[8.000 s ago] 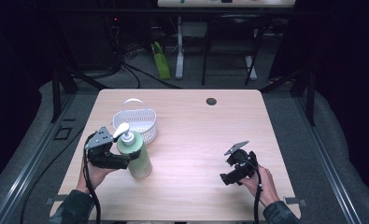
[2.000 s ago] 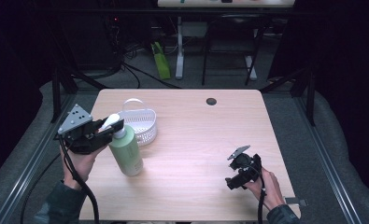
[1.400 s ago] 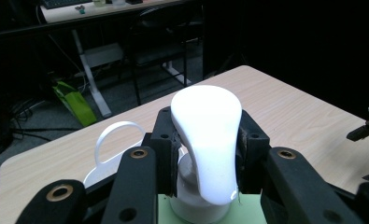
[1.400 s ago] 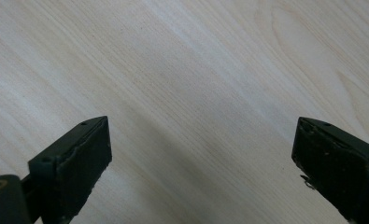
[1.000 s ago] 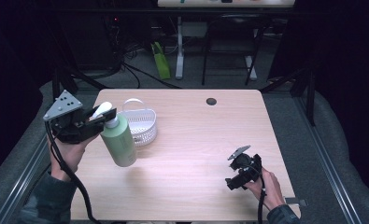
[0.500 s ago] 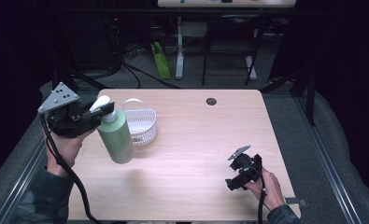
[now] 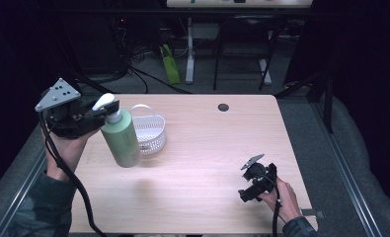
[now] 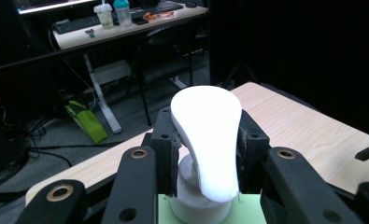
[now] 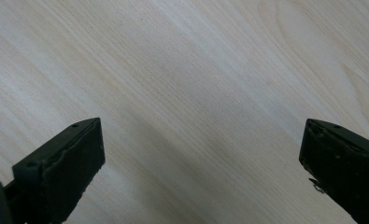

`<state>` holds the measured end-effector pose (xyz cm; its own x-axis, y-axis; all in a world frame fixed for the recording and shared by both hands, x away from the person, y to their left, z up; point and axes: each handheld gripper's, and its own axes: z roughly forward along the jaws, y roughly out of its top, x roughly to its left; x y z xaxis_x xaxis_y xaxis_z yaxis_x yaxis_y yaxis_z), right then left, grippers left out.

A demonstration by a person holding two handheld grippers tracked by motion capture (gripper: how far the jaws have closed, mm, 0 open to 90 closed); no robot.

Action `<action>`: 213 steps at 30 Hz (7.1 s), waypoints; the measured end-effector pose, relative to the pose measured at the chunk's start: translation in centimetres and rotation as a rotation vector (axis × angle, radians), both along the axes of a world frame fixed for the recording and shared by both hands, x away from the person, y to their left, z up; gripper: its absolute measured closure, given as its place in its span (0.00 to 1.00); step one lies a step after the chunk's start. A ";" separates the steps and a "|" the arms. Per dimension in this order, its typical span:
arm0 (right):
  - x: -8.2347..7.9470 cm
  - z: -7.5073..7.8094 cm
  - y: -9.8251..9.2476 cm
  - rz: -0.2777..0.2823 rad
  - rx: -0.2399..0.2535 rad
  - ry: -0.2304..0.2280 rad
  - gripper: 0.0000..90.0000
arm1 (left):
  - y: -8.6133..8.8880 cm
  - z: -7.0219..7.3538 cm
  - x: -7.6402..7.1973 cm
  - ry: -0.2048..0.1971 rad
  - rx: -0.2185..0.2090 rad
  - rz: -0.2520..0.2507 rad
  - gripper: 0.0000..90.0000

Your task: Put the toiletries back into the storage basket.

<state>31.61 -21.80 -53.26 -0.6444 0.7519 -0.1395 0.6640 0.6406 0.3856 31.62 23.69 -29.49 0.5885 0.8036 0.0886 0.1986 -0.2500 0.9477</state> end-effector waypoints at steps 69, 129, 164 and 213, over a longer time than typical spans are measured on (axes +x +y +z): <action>0.0 -0.7 0.1 0.015 -0.055 0.037 0.00 | -1.6 1.9 10.1 -0.022 0.012 0.117 0.74; -0.1 -0.6 0.3 0.031 -0.074 0.032 0.00 | -1.5 -5.2 13.2 0.098 -0.005 0.128 0.74; -0.3 -0.7 0.8 0.063 -0.095 0.046 0.00 | -2.1 -9.9 13.4 0.124 0.041 0.118 0.74; -0.5 -0.6 1.1 0.071 -0.108 0.050 0.00 | 0.4 -7.7 4.7 0.132 0.059 0.127 0.05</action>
<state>31.12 -20.74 -53.87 -0.7036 0.6863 -0.1841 0.6320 0.7229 0.2793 36.34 24.12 -37.16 0.4922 0.8679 0.0665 0.3540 -0.2694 0.8956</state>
